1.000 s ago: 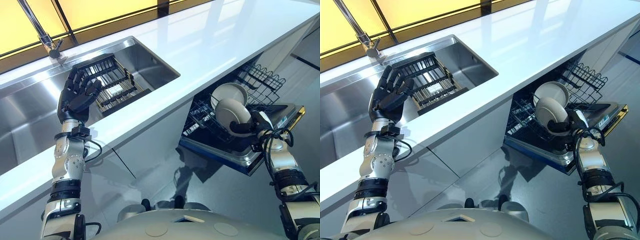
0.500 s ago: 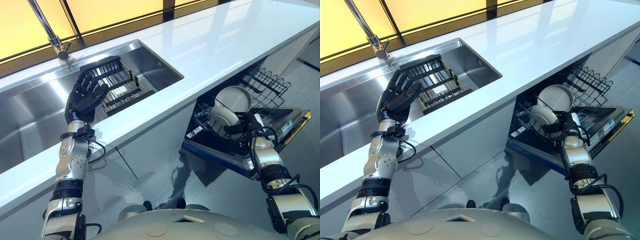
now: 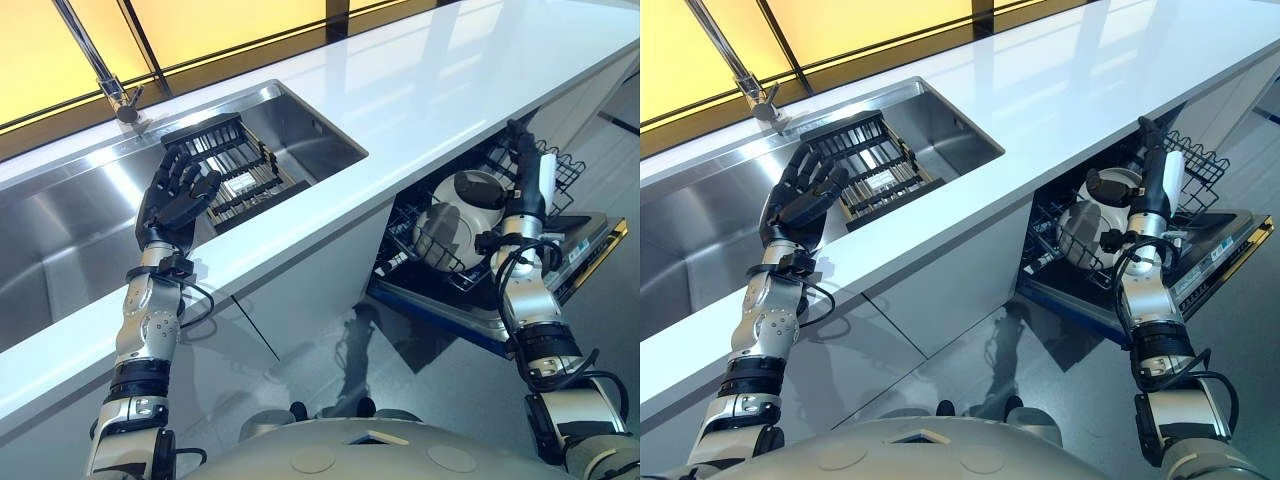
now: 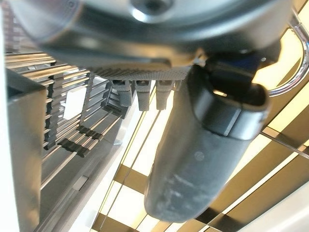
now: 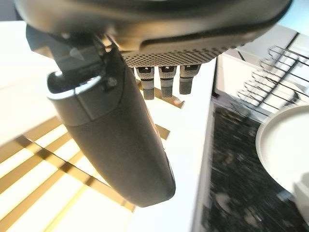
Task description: Pick up plates and place into dishwasher.
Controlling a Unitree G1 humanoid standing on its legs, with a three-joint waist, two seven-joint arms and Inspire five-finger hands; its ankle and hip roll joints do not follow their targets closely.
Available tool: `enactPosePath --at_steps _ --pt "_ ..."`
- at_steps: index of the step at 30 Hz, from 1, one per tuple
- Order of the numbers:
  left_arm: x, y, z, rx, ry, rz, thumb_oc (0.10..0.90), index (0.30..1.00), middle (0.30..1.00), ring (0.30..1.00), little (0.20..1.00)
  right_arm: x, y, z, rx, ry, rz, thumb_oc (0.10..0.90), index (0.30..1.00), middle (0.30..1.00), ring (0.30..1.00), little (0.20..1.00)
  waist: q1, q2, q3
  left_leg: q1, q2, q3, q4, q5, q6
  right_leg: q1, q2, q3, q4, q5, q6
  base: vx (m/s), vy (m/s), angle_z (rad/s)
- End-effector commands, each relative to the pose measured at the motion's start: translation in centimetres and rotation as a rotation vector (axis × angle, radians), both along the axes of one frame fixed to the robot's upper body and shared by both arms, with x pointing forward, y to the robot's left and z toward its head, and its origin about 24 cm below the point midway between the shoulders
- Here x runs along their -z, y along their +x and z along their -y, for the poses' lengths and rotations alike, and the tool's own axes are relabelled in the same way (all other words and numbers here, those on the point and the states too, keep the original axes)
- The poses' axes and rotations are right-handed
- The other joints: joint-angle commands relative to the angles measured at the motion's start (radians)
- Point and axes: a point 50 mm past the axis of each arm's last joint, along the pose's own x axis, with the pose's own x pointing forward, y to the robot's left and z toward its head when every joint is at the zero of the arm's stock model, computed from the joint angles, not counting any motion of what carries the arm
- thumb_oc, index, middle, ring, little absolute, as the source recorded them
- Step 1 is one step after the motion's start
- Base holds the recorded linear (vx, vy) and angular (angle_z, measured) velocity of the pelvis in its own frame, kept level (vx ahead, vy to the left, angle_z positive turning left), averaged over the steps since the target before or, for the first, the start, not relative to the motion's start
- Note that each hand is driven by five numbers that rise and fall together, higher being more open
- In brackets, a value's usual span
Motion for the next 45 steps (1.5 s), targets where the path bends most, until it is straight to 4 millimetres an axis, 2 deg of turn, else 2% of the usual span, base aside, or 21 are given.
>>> enactPosePath --at_steps 1,6,8,10,11,17,21,26,31,39,45 --pt "-2.0 0.8 0.1 0.044 0.044 0.123 0.8 0.9 0.9 0.9 0.9 -4.6 -0.2 0.8 -0.017 0.016 0.266 0.8 0.9 0.9 0.9 0.9 0.002 0.005 -0.103 -0.013 -0.016 0.017 0.006 -0.078 0.009 0.0 0.037 -0.042 0.023 -0.09 0.029 -0.01 0.013 -0.03" --pt "-1.7 0.2 -0.4 0.024 0.042 0.125 0.8 0.9 0.9 0.9 0.9 -3.5 -1.6 2.0 0.051 0.183 0.321 0.8 0.9 0.9 0.9 0.9 -0.007 0.008 -0.099 -0.014 -0.015 0.024 0.006 -0.08 0.012 -0.005 0.036 -0.037 0.028 -0.091 0.029 -0.01 0.014 -0.05" --pt "-1.5 -0.2 -0.7 0.01 0.043 0.124 0.8 0.9 0.9 0.9 0.9 -2.2 -2.8 3.1 0.131 0.324 0.339 0.8 0.9 0.9 0.9 0.9 -0.013 0.01 -0.099 -0.016 -0.013 0.029 0.006 -0.08 0.013 -0.008 0.036 -0.03 0.033 -0.094 0.03 0.0 0.0 0.0" --pt "-1.2 -0.6 -1.3 -0.01 0.039 0.124 0.8 0.9 0.9 0.9 0.9 0.1 -4.3 4.5 0.252 0.522 0.347 0.8 0.9 0.9 0.9 0.9 -0.021 0.012 -0.097 -0.018 -0.011 0.036 0.006 -0.081 0.015 -0.014 0.035 -0.026 0.039 -0.096 0.032 -0.01 0.016 0.0" --pt "-1.2 -0.7 -1.3 -0.017 0.038 0.123 0.8 0.9 0.9 0.9 0.9 1.0 -4.7 4.7 0.283 0.567 0.337 0.8 0.9 0.9 0.9 0.9 -0.024 0.014 -0.096 -0.018 -0.011 0.037 0.006 -0.081 0.016 -0.017 0.035 -0.025 0.041 -0.096 0.031 0.0 0.0 0.0" --pt "-0.7 -1.5 -2.2 -0.056 0.015 0.122 0.8 0.9 0.9 0.9 0.9 5.1 -6.1 4.1 0.364 0.708 0.218 0.8 0.9 0.9 0.9 0.9 -0.034 0.023 -0.089 -0.02 -0.011 0.044 0.006 -0.08 0.02 -0.028 0.034 -0.019 0.049 -0.097 0.025 -0.01 0.02 -0.08" --pt "-0.6 -1.6 -2.5 -0.07 0.008 0.119 0.8 0.9 0.9 0.9 0.9 6.9 -6.4 3.4 0.379 0.811 0.168 0.8 0.9 0.9 0.9 0.9 -0.034 0.026 -0.085 -0.018 -0.012 0.047 0.006 -0.081 0.022 -0.029 0.032 -0.018 0.052 -0.098 0.023 0.0 0.017 -0.05" --pt "-0.6 -1.7 -2.5 -0.078 0.011 0.122 0.8 0.9 0.9 0.9 0.9 8.0 -6.2 1.8 0.306 0.827 0.1 0.8 0.9 0.9 0.9 0.9 -0.034 0.029 -0.081 -0.019 -0.014 0.043 0.006 -0.08 0.025 -0.033 0.03 -0.02 0.064 -0.105 0.019 0.0 0.0 0.0" --pt "-0.7 -1.8 -2.4 -0.089 0.015 0.124 0.8 0.9 0.9 0.9 0.9 8.4 -6.2 0.5 0.229 0.764 0.038 0.8 0.9 0.9 0.9 0.9 -0.036 0.032 -0.076 -0.021 -0.017 0.039 0.006 -0.077 0.027 -0.036 0.028 -0.024 0.078 -0.114 0.017 0.0 0.0 0.0" --pt "-0.7 -2.1 -2.2 -0.105 0.014 0.12 0.8 0.9 0.9 0.9 0.9 7.3 -6.0 -0.7 0.125 0.612 0.033 0.8 0.9 0.9 0.9 0.9 -0.037 0.034 -0.069 -0.023 -0.021 0.031 0.006 -0.074 0.031 -0.037 0.026 -0.026 0.085 -0.118 0.016 0.0 0.0 0.0" --pt "-0.4 -2.4 -2.3 -0.116 0.011 0.12 0.8 0.9 0.9 0.9 0.9 9.1 -6.4 -1.9 0.074 0.719 -0.074 0.8 0.9 0.9 0.9 0.9 -0.04 0.034 -0.069 -0.026 -0.024 0.028 0.006 -0.073 0.031 -0.037 0.026 -0.024 0.088 -0.124 0.015 0.0 0.0 0.0"
